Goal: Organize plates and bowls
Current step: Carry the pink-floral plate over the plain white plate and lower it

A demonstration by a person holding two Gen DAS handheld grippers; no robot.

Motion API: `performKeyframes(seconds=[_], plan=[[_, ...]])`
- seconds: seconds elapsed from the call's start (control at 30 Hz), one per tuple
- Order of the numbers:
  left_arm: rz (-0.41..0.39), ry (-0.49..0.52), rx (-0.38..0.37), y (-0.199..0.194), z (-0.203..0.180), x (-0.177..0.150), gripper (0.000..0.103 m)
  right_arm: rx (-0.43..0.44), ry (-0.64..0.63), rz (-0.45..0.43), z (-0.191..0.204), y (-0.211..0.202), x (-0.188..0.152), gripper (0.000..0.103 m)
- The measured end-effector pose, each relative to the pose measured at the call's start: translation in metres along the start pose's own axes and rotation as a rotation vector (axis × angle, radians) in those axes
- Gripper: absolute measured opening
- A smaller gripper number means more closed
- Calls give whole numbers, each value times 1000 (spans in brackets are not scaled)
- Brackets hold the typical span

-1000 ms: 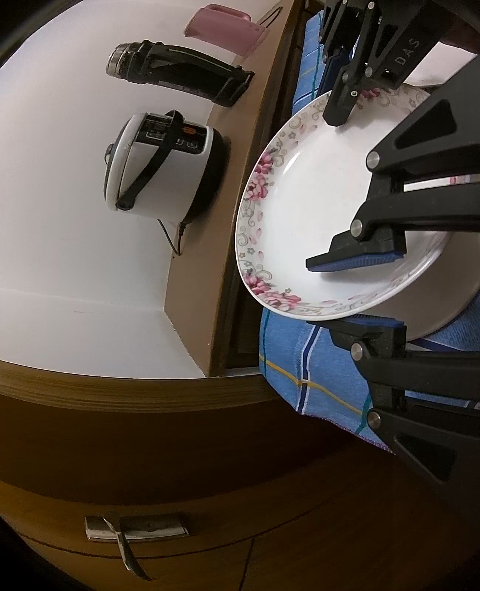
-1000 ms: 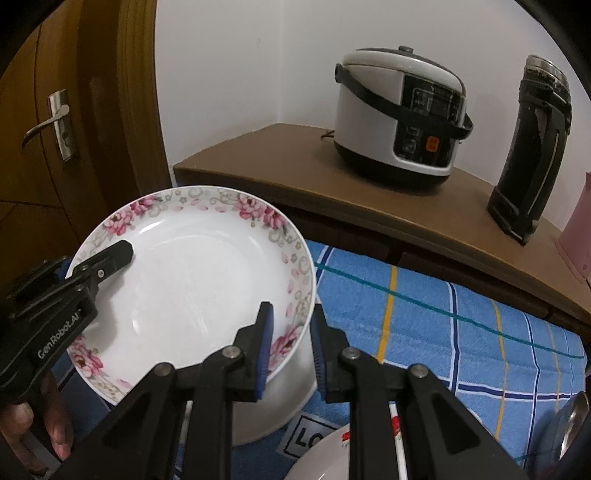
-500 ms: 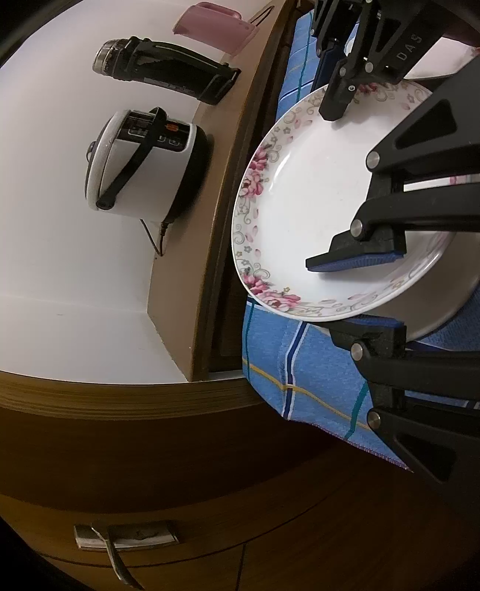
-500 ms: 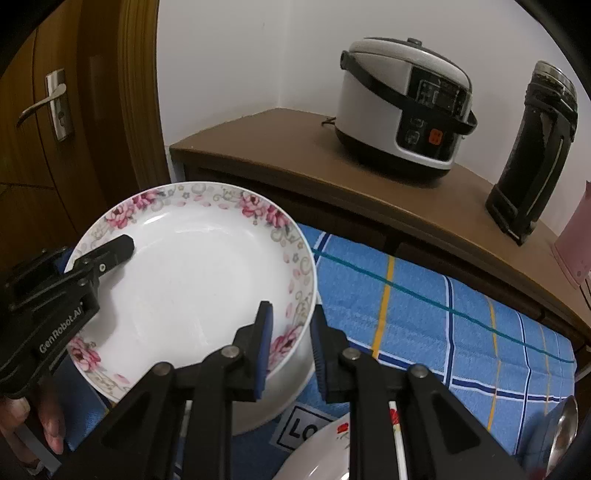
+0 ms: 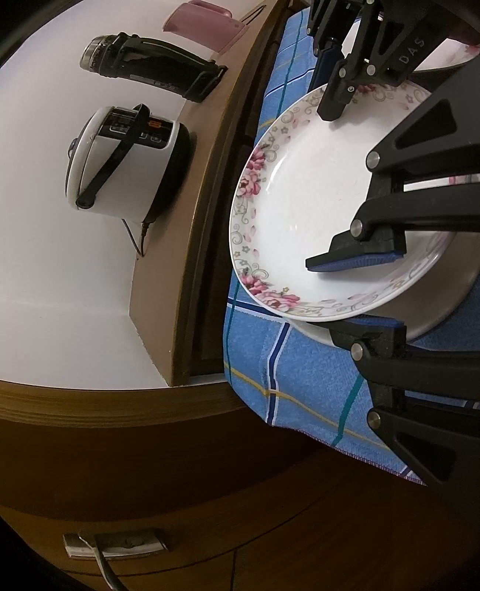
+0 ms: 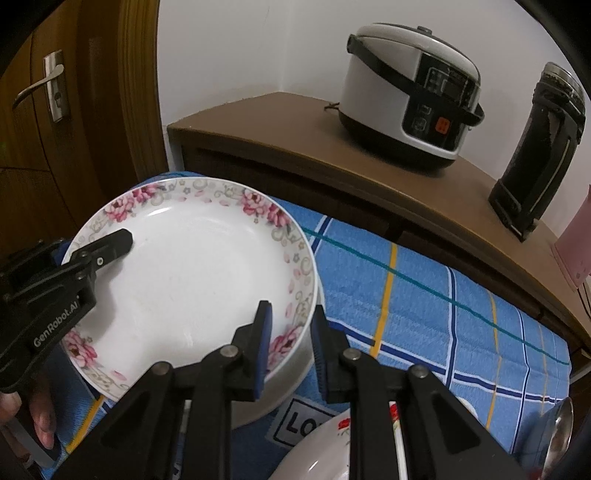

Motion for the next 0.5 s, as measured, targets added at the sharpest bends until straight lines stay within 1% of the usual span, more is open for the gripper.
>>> performKeyframes(seconds=[0.5], plan=[[75,-18,-22,10,2,-4,24,-15,-17,39,2,6,-2,21]])
Point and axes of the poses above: each gripper's, at about its wrist camera, not at the fingertips, and y roughly the way its jaws point, z to its left, x to its top, the point moved 3 cm from there along y, roughly the way its jaws point, and after that the axes turned 9 degrees about -y, right-handed, at the moved point
